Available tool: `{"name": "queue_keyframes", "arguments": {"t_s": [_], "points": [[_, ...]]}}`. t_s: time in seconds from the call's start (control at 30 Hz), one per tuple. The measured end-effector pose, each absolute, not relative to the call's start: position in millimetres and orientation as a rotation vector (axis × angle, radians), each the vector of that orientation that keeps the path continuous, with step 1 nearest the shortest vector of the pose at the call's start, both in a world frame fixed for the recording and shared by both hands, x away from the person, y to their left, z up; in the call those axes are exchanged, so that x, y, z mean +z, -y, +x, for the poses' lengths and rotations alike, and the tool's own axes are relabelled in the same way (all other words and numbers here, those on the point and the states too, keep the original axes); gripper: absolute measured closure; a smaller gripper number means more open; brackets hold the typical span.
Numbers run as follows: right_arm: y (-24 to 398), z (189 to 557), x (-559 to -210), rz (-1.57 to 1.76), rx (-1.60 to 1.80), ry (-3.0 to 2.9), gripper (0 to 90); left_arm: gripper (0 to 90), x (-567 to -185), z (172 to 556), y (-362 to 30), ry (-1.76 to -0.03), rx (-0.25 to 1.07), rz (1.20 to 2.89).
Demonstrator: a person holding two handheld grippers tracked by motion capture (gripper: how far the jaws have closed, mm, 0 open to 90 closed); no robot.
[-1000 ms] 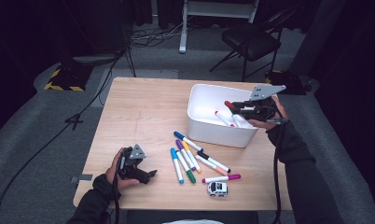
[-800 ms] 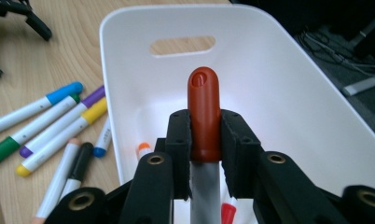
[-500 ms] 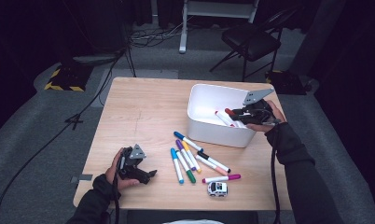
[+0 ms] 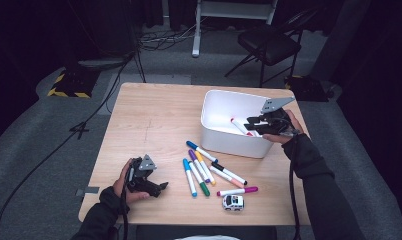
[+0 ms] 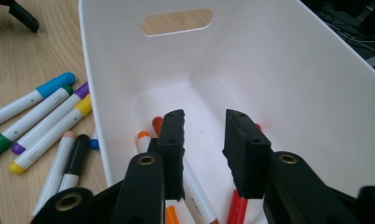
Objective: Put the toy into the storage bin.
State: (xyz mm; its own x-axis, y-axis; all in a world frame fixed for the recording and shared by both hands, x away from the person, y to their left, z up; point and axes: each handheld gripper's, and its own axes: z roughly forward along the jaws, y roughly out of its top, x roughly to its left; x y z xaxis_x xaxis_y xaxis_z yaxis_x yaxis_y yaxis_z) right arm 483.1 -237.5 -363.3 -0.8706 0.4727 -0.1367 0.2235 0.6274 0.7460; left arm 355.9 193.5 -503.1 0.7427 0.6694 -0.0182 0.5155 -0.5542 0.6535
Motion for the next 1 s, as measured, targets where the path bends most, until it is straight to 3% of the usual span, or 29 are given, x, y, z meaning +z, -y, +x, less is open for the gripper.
{"name": "queue_keyframes", "arguments": {"t_s": [0.53,1.0], "points": [[257.8,425.3,-349.2,0.453,1.415,-2.402,60.7,0.6,-503.6,355.5,-192.7,-0.896,0.287,2.284],[234.2,384.3,-390.4,0.334,1.469,-2.485,60.7,0.6,-503.6,355.6,-192.8,-0.894,0.288,2.284]]}}
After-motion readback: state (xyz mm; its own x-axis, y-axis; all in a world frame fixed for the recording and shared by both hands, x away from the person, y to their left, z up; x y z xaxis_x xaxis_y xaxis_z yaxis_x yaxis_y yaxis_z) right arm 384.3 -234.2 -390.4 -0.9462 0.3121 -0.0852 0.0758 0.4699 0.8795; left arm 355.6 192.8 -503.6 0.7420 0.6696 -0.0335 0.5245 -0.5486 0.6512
